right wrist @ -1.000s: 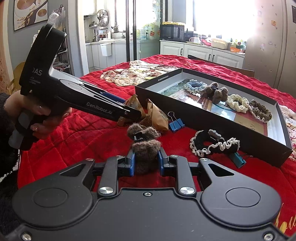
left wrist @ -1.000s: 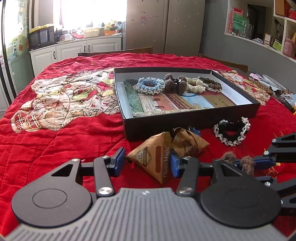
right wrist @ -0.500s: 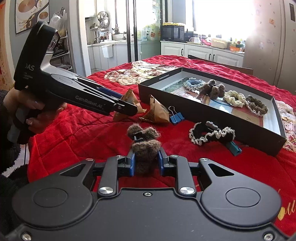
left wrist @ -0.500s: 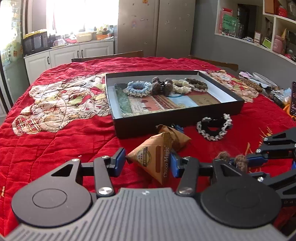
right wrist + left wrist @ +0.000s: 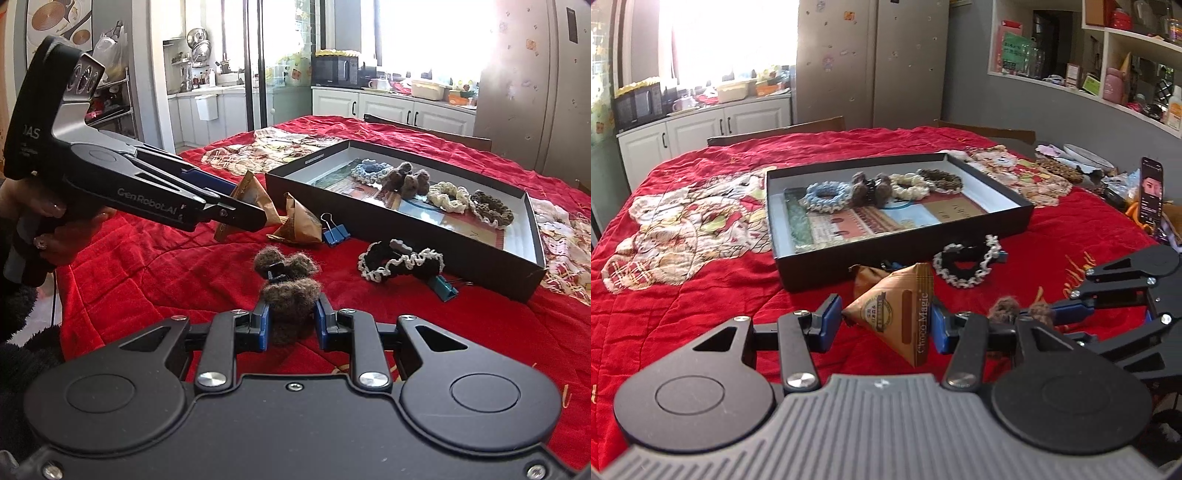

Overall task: Organize objects
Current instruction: 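Carry the packet and the pom-pom clip toward the black tray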

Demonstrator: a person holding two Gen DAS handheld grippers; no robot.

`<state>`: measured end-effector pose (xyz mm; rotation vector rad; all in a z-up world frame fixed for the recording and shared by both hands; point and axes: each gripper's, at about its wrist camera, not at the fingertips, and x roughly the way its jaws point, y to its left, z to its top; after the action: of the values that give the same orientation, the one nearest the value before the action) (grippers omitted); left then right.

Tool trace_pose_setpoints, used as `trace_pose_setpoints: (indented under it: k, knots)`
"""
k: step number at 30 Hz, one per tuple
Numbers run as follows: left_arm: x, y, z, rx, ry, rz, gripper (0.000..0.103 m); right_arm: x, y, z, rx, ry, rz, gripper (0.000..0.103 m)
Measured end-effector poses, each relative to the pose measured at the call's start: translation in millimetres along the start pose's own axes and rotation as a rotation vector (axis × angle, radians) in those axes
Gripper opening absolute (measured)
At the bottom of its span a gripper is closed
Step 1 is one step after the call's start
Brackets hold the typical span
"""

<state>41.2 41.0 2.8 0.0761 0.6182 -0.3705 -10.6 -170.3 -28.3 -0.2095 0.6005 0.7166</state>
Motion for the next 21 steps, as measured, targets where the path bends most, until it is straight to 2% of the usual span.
trace_pose_setpoints:
  k: [21]
  knots:
    - [-12, -23, 15, 0.043, -0.051, -0.047, 0.053, -32, -10, 7, 0.005, -0.049, -0.051, 0.023]
